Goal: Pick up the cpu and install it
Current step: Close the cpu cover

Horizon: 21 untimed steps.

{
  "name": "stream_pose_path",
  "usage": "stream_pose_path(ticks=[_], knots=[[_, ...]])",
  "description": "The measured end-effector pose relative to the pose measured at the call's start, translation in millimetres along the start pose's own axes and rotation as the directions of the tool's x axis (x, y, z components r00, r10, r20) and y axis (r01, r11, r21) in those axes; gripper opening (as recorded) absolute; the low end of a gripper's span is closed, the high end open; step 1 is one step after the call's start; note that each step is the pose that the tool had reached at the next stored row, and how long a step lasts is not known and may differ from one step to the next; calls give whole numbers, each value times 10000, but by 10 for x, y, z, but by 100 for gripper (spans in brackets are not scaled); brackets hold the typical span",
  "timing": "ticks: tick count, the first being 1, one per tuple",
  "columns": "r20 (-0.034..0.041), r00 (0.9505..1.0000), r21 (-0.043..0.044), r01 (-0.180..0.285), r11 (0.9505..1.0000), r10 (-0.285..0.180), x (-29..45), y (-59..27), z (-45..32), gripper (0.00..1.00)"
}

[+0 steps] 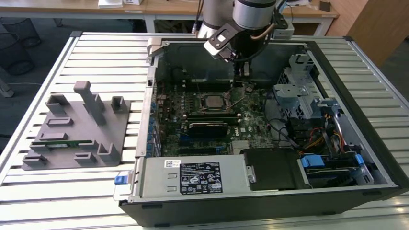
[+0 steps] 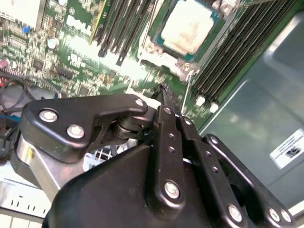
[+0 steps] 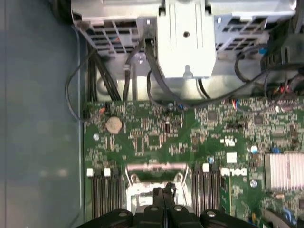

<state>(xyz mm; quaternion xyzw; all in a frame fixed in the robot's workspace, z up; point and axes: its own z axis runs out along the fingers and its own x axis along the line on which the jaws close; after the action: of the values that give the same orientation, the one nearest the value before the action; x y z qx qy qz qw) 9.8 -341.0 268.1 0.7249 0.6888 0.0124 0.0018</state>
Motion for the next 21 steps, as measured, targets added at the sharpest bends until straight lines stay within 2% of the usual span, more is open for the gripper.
stream_pose_path(ticks=[5,14,21], knots=[[0,10000,22,1,10000,-1,7,128,4,11],[0,10000,22,3,10000,-3,7,139,4,11],[1,10000,27,1,10000,-1,13,258,7,11]])
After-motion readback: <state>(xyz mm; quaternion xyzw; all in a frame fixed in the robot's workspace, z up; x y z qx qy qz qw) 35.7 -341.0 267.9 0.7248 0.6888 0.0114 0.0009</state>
